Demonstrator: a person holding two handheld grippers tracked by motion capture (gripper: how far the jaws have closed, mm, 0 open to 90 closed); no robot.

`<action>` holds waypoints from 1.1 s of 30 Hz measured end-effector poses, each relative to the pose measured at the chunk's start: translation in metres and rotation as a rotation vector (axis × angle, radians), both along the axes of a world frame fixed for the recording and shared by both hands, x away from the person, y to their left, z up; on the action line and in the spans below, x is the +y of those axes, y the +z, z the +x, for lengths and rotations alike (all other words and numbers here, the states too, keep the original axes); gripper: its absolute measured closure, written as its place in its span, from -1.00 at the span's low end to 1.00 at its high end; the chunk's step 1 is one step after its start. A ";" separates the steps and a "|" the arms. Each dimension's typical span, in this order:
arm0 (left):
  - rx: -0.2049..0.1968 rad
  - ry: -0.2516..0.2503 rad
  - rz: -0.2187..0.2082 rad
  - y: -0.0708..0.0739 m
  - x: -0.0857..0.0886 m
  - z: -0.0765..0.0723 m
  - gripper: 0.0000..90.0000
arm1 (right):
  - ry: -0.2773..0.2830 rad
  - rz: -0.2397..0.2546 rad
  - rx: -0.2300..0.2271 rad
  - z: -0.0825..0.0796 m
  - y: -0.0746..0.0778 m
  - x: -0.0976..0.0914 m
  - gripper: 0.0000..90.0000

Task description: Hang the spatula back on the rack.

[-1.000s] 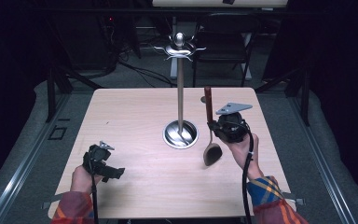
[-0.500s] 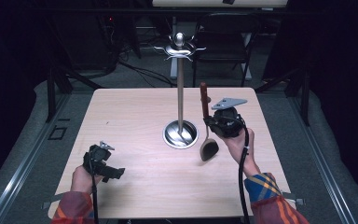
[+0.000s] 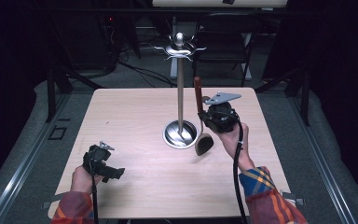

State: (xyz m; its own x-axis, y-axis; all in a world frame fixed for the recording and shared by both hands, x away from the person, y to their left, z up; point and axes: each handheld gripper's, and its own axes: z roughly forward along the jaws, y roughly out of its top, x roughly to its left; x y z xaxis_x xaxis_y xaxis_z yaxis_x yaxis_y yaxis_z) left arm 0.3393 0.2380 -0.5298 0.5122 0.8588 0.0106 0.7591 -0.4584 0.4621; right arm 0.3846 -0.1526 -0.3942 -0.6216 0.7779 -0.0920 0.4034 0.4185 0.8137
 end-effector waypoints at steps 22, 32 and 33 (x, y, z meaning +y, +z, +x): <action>-0.001 0.001 0.003 0.000 0.000 0.000 -0.97 | -0.011 0.013 -0.038 0.005 0.009 0.003 0.87; 0.001 -0.002 0.008 0.000 0.000 0.000 -0.97 | -0.017 0.029 -0.058 0.005 0.015 0.003 0.87; 0.000 -0.003 0.008 0.000 -0.001 0.000 -0.97 | -0.017 0.027 -0.062 0.005 0.016 0.003 0.87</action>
State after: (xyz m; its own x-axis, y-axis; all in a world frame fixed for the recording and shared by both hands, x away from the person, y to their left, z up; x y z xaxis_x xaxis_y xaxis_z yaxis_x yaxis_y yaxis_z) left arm 0.3391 0.2375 -0.5298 0.5149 0.8571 0.0172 0.7578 -0.4644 0.4584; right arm 0.3891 -0.1496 -0.3780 -0.6017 0.7913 -0.1085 0.3589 0.3892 0.8484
